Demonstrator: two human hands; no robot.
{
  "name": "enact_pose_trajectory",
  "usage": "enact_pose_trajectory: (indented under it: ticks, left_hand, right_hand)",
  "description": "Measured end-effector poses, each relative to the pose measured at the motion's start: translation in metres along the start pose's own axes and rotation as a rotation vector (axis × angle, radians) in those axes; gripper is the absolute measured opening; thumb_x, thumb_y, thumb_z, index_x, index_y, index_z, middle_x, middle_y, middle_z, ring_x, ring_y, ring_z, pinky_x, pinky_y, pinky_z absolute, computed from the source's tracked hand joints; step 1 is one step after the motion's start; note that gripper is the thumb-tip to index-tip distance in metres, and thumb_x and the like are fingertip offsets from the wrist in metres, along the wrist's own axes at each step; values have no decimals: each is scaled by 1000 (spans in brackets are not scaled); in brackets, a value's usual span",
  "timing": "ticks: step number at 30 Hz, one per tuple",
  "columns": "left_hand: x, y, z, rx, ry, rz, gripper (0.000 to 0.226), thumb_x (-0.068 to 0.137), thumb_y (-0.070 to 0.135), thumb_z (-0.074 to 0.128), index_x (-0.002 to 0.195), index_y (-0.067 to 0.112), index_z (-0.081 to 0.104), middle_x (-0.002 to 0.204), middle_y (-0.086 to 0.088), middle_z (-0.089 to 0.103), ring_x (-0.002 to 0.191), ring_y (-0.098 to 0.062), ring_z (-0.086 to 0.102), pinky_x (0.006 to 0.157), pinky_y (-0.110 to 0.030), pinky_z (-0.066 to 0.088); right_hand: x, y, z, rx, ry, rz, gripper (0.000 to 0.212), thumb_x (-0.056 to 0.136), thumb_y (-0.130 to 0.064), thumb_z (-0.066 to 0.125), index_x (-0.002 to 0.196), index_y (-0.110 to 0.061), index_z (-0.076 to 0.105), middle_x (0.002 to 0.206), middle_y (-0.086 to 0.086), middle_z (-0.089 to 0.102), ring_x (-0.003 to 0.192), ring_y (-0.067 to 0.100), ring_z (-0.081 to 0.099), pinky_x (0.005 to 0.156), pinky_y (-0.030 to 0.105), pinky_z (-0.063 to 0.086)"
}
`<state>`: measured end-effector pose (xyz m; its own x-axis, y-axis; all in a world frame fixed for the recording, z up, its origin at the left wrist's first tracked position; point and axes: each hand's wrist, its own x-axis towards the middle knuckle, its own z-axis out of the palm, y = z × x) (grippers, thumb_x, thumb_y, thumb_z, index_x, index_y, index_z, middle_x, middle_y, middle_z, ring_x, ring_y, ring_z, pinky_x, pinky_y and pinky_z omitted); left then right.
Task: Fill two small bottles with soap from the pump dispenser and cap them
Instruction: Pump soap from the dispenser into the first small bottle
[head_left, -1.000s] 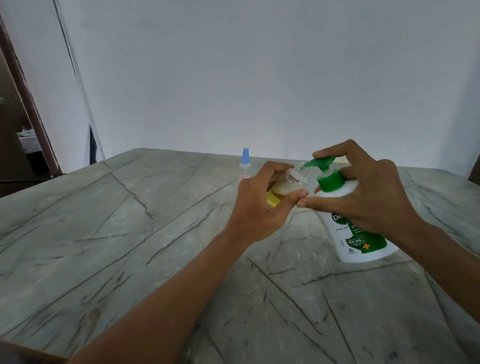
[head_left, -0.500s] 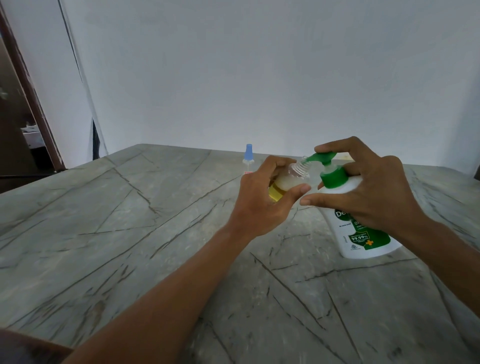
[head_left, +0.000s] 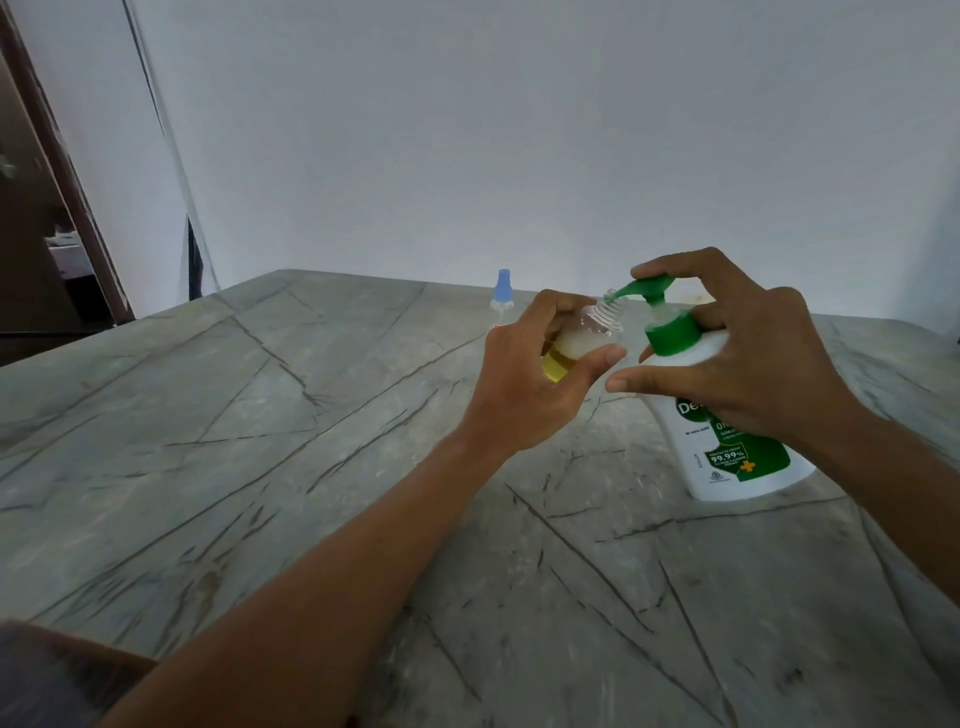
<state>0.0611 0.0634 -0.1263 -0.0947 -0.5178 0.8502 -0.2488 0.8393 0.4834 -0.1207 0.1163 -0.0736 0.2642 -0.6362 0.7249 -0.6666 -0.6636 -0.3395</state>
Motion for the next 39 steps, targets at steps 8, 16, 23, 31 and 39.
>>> enact_pose_trajectory:
  ticks: [8, 16, 23, 31, 39]
  left_hand:
    - [-4, 0, 4, 4, -11, -10, 42, 81, 20, 79, 113, 2, 59, 106, -6, 72, 91, -13, 70, 75, -33, 60]
    - [-2, 1, 2, -8, 11, -19, 41, 81, 20, 79, 114, 3, 60, 105, -4, 72, 91, -13, 71, 74, -33, 60]
    - [-5, -1, 5, 4, -27, 8, 42, 80, 16, 80, 112, -1, 59, 105, -6, 72, 91, -12, 69, 76, -31, 59]
    - [-3, 1, 4, -1, 2, -16, 43, 82, 22, 78, 115, 2, 60, 106, -5, 72, 92, -15, 71, 75, -34, 60]
    - [-3, 3, 4, 10, -14, 35, 44, 80, 22, 80, 114, 1, 61, 105, -6, 72, 91, -14, 71, 76, -31, 60]
  right_hand:
    - [-1, -2, -1, -27, -5, 19, 72, 50, -62, 77, 113, -45, 48, 83, -36, 52, 67, -21, 58, 59, -3, 41]
    - [0, -3, -2, -62, -3, 18, 75, 50, -66, 74, 116, -47, 45, 83, -39, 51, 68, -22, 57, 68, 0, 42]
    - [-2, 0, -2, -51, 14, 44, 68, 48, -67, 75, 108, -45, 49, 79, -31, 55, 67, -12, 62, 70, 8, 49]
    - [-2, 0, -2, -47, -3, 1, 75, 51, -66, 74, 117, -49, 43, 79, -40, 51, 72, -24, 56, 66, -3, 39]
    - [-6, 2, 1, -3, 94, 6, 68, 51, -58, 82, 110, -37, 56, 84, -25, 63, 80, -11, 65, 78, 17, 53]
